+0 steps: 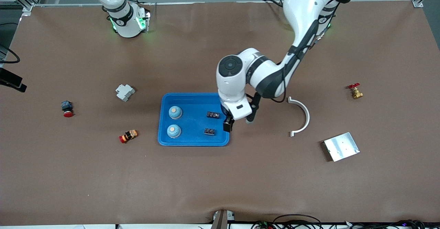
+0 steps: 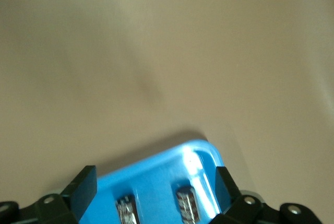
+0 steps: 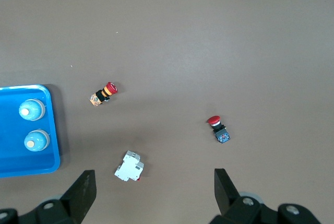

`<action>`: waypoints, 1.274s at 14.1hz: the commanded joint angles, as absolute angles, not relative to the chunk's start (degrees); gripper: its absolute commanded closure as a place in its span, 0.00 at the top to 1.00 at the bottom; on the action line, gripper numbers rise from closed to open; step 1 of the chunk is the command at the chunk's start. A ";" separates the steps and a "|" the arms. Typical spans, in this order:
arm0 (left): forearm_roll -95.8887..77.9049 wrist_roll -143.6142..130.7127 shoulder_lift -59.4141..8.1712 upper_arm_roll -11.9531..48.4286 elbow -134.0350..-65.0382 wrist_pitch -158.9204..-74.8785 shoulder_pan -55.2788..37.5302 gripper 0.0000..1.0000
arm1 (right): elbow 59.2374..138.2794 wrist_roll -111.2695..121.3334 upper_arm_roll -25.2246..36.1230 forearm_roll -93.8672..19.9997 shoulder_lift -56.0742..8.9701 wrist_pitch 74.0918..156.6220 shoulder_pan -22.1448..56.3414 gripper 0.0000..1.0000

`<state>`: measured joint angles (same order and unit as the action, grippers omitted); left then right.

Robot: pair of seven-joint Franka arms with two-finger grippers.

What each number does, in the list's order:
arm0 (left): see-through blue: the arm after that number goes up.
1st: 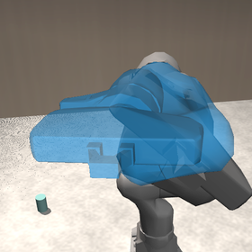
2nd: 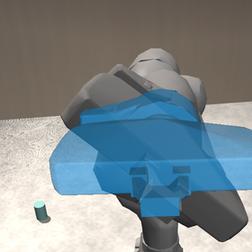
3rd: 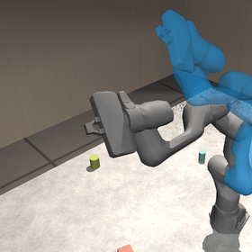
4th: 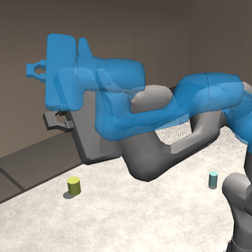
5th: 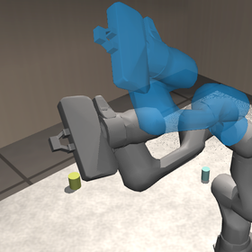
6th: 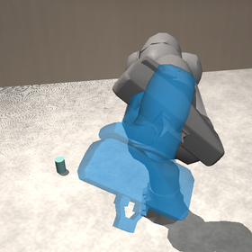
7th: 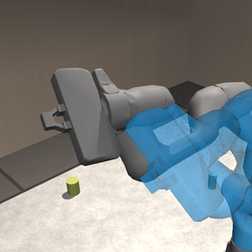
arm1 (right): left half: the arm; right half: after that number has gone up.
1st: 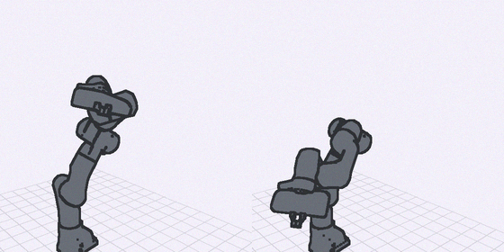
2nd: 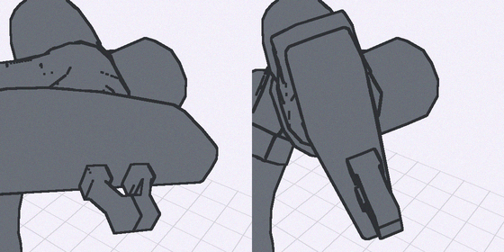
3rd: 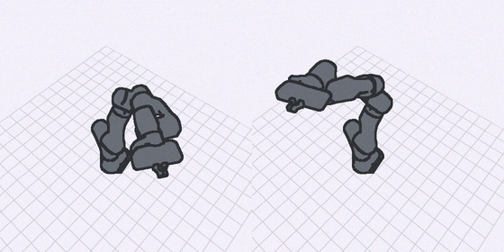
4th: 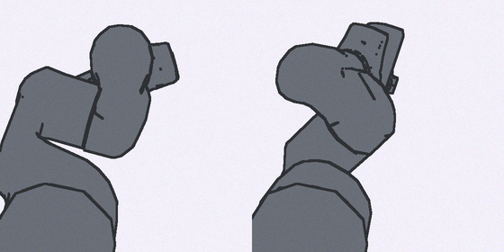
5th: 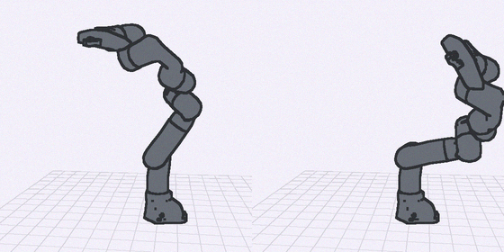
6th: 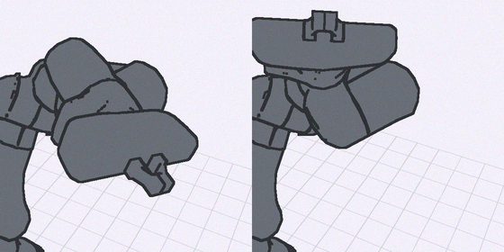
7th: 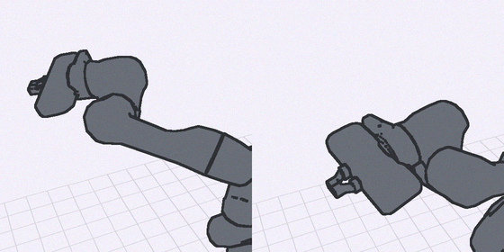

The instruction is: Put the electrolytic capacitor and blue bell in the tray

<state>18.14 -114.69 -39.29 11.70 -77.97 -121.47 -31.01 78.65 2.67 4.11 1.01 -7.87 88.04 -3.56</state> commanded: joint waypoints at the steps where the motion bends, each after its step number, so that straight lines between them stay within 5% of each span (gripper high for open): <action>1: 16.70 -103.84 -31.13 15.10 -87.17 -121.90 -24.64 1.00 | 78.40 1.93 3.34 0.79 -7.65 88.15 -4.31 1.00; 6: 15.38 -71.09 -26.90 28.63 -92.20 -118.50 -4.60 1.00 | 78.40 1.93 3.34 0.70 -7.73 88.15 -4.31 1.00; 13: 11.88 -24.57 -23.30 30.40 -92.19 -113.82 9.82 1.00 | 78.40 1.85 3.25 0.53 -7.73 88.07 -4.31 1.00; 18: 12.13 -14.95 -21.97 30.59 -93.34 -113.20 15.11 1.00 | 78.40 1.67 3.25 0.53 -7.65 87.80 -4.22 1.00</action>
<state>12.61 -16.62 -24.33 29.62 -91.16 -113.76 14.12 78.65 2.64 3.96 0.95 -7.88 88.09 -3.56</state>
